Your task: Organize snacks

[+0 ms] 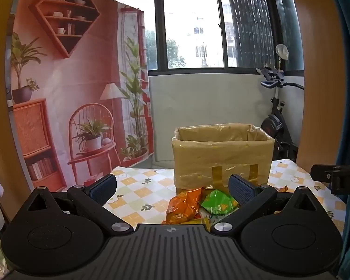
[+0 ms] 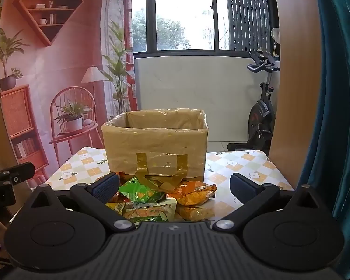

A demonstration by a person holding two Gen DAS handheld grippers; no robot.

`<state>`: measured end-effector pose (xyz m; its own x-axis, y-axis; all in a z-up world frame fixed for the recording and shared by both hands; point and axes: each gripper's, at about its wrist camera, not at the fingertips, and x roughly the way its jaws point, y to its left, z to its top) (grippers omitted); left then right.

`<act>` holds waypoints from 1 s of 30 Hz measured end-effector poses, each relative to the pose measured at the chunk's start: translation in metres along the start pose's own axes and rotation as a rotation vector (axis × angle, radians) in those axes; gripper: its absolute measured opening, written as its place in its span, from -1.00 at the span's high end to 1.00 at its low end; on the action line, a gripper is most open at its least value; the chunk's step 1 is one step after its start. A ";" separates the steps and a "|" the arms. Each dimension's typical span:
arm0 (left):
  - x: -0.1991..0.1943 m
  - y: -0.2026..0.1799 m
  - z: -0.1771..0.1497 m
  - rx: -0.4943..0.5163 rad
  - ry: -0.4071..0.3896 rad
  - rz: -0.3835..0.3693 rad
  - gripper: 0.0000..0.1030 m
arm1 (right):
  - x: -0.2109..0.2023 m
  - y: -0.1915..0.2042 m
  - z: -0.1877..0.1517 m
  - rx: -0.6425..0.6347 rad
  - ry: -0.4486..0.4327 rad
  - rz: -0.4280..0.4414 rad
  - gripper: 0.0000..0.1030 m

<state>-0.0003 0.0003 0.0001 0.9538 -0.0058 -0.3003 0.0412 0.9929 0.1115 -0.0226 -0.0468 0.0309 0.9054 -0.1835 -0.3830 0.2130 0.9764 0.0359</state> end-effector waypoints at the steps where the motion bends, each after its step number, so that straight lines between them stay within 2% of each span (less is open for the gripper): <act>1: 0.000 0.000 0.000 0.001 0.000 -0.002 -1.00 | -0.001 0.000 0.000 0.000 0.002 0.000 -1.00; 12: 0.000 -0.001 0.003 -0.001 -0.005 -0.004 -1.00 | 0.001 0.009 -0.003 -0.015 -0.013 -0.001 -1.00; 30: -0.002 0.001 0.002 -0.010 -0.002 0.000 -1.00 | -0.002 0.002 -0.001 -0.007 -0.008 0.006 -1.00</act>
<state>-0.0015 0.0007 0.0029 0.9544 -0.0060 -0.2984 0.0382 0.9940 0.1021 -0.0244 -0.0448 0.0310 0.9094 -0.1788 -0.3756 0.2054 0.9782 0.0318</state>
